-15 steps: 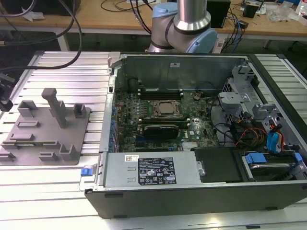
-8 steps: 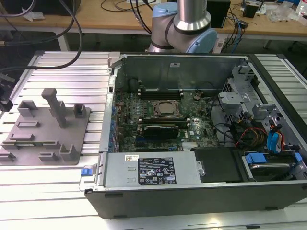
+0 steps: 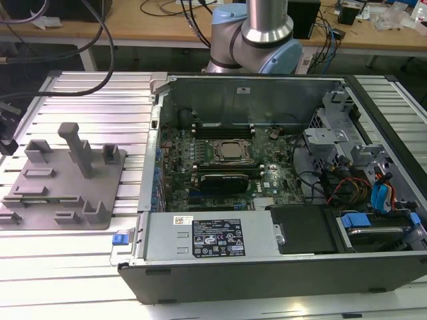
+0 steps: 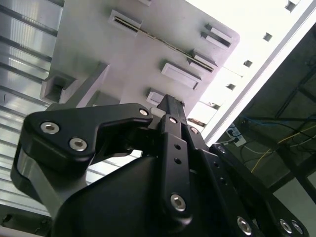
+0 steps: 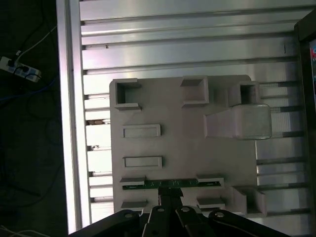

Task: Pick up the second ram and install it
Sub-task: 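Pick up the second ram and move it above second insertion slot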

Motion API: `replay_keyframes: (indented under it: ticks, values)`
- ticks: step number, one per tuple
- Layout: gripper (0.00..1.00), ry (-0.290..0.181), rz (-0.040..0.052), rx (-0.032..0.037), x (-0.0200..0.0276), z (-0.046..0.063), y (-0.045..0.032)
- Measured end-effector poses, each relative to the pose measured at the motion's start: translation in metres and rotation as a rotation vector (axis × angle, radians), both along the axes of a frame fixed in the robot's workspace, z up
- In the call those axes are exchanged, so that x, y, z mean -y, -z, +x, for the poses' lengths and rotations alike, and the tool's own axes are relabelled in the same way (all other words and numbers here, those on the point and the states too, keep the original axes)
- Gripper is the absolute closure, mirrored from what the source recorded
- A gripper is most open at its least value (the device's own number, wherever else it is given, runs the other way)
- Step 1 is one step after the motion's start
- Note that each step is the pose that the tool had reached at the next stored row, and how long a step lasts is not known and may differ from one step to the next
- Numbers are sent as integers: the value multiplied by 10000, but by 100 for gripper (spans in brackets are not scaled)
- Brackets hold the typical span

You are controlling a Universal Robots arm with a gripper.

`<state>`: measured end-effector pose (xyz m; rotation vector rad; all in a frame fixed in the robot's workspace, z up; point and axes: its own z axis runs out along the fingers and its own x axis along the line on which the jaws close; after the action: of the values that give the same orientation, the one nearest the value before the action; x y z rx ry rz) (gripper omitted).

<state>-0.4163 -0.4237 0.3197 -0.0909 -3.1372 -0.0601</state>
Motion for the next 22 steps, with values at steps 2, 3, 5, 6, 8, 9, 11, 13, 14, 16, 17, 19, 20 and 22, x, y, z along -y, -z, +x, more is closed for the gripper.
replay_keyframes:
  ticks: [2, 3, 5, 6, 8, 9, 11, 13, 14, 16, 17, 19, 20, 22]
  values:
    - [92, -198, 0, 0, 0, 0, 0]
    - [92, -332, 0, 0, 0, 0, 0]
    - [92, -670, 0, 0, 0, 0, 0]
    - [92, -932, -3, 0, 0, 0, 0]
    - [92, -1241, -4, -1, 0, 0, 1]
    - [92, -1432, -8, -2, 0, 0, 2]
    - [92, -1807, -31, -1, 1, 0, 4]
    - [92, -2070, -58, -4, 0, -1, 4]
    - [92, -2197, -65, -4, 0, -1, 5]
    - [92, -2945, -129, -10, 0, -2, 7]
    - [92, -3097, -152, -12, 0, -2, 7]
    - [92, -3526, -228, -20, 0, -3, 8]
    - [92, -3762, -264, -24, 0, -3, 8]
    - [92, -4173, -307, -27, 0, -3, 8]
